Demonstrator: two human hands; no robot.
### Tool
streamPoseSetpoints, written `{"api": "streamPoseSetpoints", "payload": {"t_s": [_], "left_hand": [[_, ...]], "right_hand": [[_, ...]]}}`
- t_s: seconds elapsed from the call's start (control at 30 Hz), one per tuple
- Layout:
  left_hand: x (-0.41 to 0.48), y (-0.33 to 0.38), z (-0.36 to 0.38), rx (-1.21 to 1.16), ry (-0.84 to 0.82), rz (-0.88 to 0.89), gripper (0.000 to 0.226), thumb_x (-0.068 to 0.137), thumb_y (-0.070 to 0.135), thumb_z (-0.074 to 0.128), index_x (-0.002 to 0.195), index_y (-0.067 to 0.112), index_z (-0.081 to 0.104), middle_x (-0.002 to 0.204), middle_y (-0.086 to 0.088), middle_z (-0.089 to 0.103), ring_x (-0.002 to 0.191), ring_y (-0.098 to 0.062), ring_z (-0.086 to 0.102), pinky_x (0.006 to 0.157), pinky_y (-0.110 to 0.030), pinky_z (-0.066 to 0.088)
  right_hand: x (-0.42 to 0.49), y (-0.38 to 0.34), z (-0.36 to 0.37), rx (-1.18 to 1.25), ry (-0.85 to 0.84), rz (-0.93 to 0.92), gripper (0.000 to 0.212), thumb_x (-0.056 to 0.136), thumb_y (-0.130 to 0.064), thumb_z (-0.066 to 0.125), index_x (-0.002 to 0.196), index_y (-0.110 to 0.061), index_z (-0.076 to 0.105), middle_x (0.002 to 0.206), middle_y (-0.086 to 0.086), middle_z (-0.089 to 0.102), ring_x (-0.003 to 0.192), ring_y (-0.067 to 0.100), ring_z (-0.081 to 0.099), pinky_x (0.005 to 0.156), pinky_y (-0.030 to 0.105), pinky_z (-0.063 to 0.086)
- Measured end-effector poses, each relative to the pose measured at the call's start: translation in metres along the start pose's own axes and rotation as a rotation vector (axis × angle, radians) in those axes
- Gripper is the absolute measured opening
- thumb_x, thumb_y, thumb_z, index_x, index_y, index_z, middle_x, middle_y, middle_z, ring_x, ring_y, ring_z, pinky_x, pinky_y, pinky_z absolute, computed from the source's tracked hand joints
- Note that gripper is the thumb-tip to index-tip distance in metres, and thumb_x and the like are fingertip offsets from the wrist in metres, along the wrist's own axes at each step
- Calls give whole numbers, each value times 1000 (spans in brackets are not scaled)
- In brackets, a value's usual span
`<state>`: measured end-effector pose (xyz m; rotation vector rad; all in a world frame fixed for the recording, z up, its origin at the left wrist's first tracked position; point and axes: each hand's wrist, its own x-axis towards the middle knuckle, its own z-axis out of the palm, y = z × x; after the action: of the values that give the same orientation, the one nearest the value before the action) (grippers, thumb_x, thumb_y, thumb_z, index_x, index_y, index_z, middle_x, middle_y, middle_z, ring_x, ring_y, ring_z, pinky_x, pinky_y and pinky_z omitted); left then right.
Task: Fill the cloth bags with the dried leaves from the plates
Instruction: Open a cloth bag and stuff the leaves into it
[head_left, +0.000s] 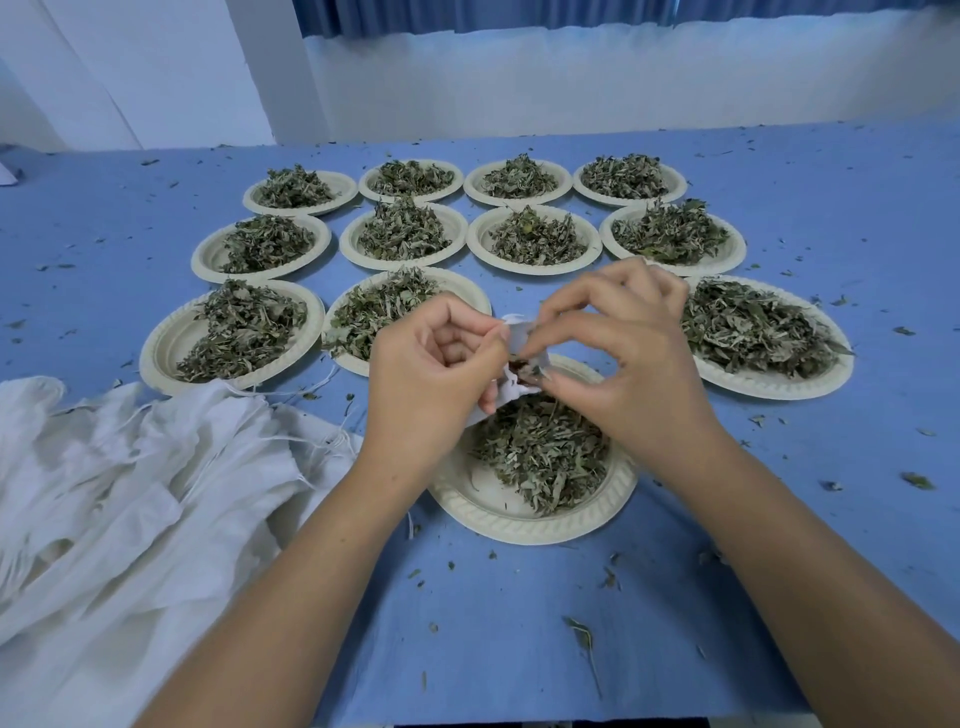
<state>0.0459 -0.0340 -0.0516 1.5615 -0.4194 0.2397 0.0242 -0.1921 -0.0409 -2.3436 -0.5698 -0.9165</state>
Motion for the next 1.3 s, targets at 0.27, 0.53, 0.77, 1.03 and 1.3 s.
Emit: {"api": "streamPoseSetpoints", "payload": {"t_s": [0.27,0.53,0.77,1.03,1.3], "left_hand": [[-1,0,3,-9,-25,-9,19,88,-5,64,75,9,62,47,2,57,37,-5,50,41,-19,46],[2,-2,-1,-67,47,-52,13,89,-2,63,77,4,62,50,3,58,37,-7,50,44,-18,44],[-2,2,-1,-153,-37,-42,17,87,0,65,74,10,62,48,3,57,37,-6,48,41,-19,42],[4,1,-6,-108,95,4,20,89,-5,62,74,9,61,48,6,58,36,-5,48,42,-16,42],[-1,3,-1,-146,-38,9,16,85,-1,63,73,10,61,48,5,57,37,-4,48,41,-16,41]], "right_hand": [[-5,-4,5,15,63,71,20,70,-4,80,65,-12,63,71,-9,63,81,17,48,92,32,22],[-2,-4,1,59,18,-6,17,80,-6,53,80,-13,69,86,-13,66,99,17,51,94,36,22],[-6,-7,6,-16,-296,-87,35,82,-25,34,78,-16,68,85,-13,67,125,18,44,109,42,11],[-4,3,-7,145,-32,-34,33,85,-24,41,83,-15,73,91,-11,70,117,16,50,104,46,18],[-7,-4,7,99,-309,-72,34,92,-34,33,78,-25,63,90,-19,63,131,15,40,110,52,12]]}}
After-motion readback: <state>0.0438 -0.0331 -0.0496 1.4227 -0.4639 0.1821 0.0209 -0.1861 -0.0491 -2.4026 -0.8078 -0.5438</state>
